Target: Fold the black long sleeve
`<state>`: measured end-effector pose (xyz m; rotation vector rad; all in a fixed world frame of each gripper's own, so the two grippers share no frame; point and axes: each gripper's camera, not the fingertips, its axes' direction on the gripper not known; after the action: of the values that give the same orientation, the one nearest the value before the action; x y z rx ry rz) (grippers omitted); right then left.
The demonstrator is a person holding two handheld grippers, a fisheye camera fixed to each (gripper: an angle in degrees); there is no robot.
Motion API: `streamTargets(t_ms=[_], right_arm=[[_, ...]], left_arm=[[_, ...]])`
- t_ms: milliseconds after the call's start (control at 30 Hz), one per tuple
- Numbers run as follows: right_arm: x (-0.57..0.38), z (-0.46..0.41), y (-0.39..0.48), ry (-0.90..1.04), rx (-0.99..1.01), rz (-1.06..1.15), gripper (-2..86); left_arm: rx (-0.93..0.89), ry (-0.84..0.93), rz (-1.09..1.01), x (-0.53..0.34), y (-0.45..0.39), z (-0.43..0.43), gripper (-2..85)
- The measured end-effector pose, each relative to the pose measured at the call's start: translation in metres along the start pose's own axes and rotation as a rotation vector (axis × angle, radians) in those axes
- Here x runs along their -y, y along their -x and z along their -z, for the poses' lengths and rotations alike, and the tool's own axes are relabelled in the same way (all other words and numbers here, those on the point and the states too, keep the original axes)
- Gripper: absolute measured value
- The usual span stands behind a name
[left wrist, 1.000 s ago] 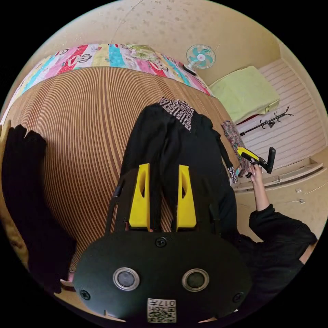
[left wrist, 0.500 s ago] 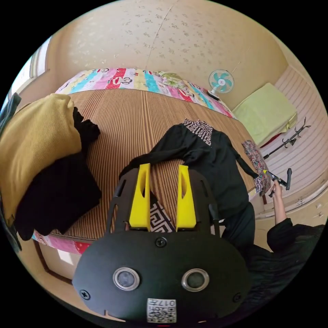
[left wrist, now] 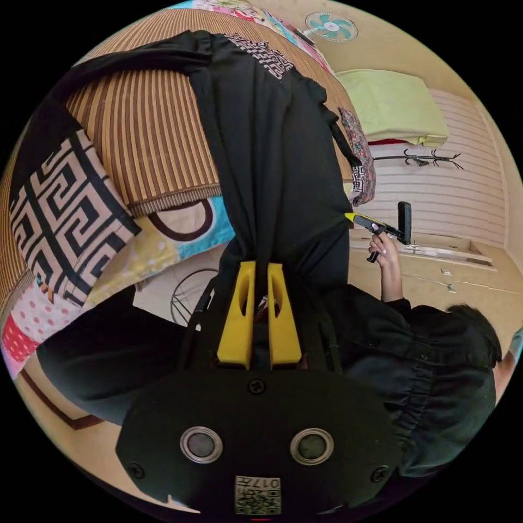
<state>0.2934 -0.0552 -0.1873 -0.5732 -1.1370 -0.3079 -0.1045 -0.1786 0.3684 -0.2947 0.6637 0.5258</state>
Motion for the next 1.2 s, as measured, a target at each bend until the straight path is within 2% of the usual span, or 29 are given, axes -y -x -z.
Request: streamTargets(t_ms=[67,100,167,233,333,400,467,567,633,700,767,833,900,1000,1067,1200], right_arm=[[-0.018,0.022,-0.035,0.026,0.034,-0.042,3.5],[-0.023,0.031,-0.047,-0.021,0.035,-0.071,3.8],[-0.043,0.078,-0.104,-0.251,0.033,-0.252,6.5],[-0.051,0.113,-0.14,-0.392,-0.044,-0.364,9.7],[-0.036,0.14,-0.188,-0.428,-0.139,-0.438,11.1],[-0.02,0.143,-0.216,-0.38,-0.043,-0.414,8.2],[-0.026,0.183,-0.226,-0.489,0.111,-0.328,3.5],[-0.082,0.274,-0.204,-0.784,0.008,-0.223,2.1],[-0.119,0.309,-0.207,-0.882,-0.072,-0.221,1.8],[-0.149,0.319,-0.232,-0.92,-0.15,-0.28,1.9],[-0.184,0.293,-0.304,-0.814,-0.165,-0.538,2.3],[-0.216,0.253,-0.358,-0.702,-0.084,-0.781,2.8],[-0.254,0.216,-0.382,-0.722,0.069,-0.846,4.0],[-0.31,0.176,-0.381,-0.89,0.303,-0.904,7.5],[-0.339,0.154,-0.376,-1.068,0.466,-0.898,10.0],[-0.339,0.109,-0.398,-1.092,0.722,-0.98,12.4]], left_arm=[[0.023,0.046,0.033,-0.021,0.0,-0.005,5.1],[0.032,0.048,0.042,-0.033,0.0,-0.006,5.9],[0.043,-0.003,0.076,-0.051,0.004,0.001,7.0],[-0.005,-0.051,0.145,-0.068,0.013,0.014,7.9],[-0.098,-0.123,0.17,-0.08,0.015,0.033,7.9],[-0.128,-0.14,0.176,-0.082,0.012,0.044,7.9],[-0.137,-0.151,0.174,-0.084,0.006,0.057,7.9],[-0.142,-0.187,0.174,-0.092,-0.004,0.078,7.7],[-0.16,-0.195,0.178,-0.097,-0.007,0.088,7.4],[-0.176,-0.191,0.178,-0.098,-0.009,0.092,7.3],[-0.187,-0.168,0.181,-0.098,-0.01,0.093,7.2],[-0.198,-0.142,0.182,-0.097,-0.013,0.095,7.2],[-0.208,-0.144,0.182,-0.099,-0.017,0.1,7.2],[-0.23,-0.154,0.179,-0.101,-0.023,0.11,6.9],[-0.232,-0.152,0.173,-0.101,-0.028,0.116,6.7],[-0.231,-0.157,0.156,-0.103,-0.034,0.133,6.5]])
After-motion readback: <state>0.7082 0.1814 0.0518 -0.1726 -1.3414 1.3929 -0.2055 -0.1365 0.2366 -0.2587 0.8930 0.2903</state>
